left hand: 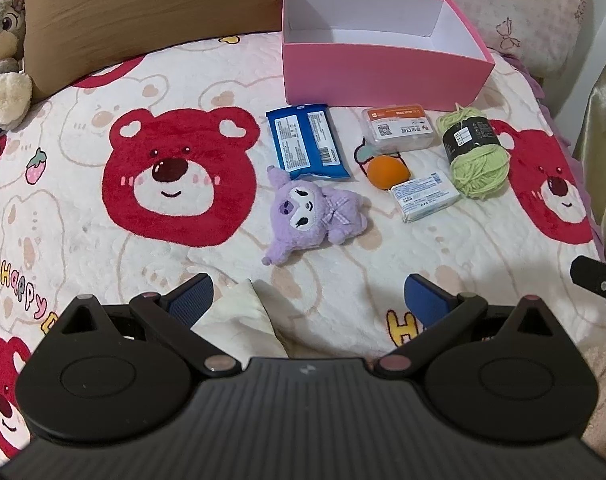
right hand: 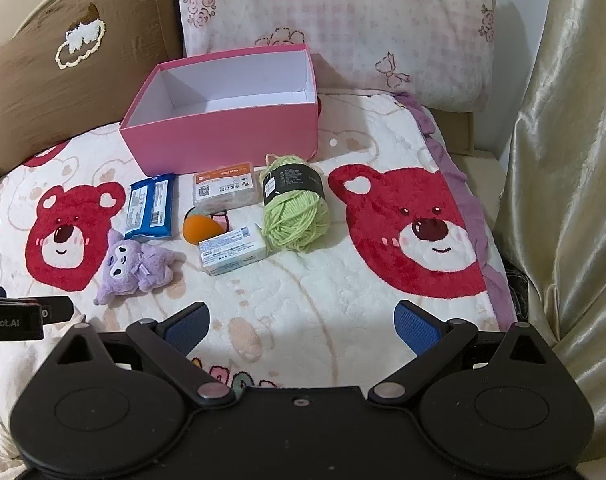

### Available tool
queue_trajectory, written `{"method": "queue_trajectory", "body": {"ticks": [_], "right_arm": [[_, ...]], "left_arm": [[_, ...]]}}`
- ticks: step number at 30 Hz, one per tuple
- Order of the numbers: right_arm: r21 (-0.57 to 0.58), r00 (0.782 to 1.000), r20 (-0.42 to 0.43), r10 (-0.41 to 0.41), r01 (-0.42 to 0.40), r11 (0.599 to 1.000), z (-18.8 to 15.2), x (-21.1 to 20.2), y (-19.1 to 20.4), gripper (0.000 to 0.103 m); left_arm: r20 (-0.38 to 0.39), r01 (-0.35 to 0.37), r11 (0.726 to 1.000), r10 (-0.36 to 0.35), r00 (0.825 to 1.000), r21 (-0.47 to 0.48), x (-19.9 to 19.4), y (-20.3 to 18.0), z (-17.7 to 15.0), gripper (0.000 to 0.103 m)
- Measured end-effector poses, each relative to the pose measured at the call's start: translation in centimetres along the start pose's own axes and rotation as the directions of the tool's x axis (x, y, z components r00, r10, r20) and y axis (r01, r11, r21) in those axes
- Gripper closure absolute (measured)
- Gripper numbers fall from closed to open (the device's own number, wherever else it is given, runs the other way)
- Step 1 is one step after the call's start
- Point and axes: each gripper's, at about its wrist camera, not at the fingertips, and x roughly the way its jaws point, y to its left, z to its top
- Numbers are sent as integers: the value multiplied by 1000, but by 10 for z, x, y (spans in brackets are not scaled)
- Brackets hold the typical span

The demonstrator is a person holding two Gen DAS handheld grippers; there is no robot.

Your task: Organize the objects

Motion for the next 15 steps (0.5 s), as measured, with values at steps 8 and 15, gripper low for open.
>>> {"method": "queue_trajectory", "body": {"ticks": [8,15], "right_arm": [[-6,1000,-12,-4,4,1000,0,3,-1,3],[-5,1000,-24,1,-1,1000,0,7,-1,3]], "left_arm": [[-13,-2,1000,2,1000,5,7,3,-1,0],[-31,42,999,-43,999,-14,12,10,-1,0]]}}
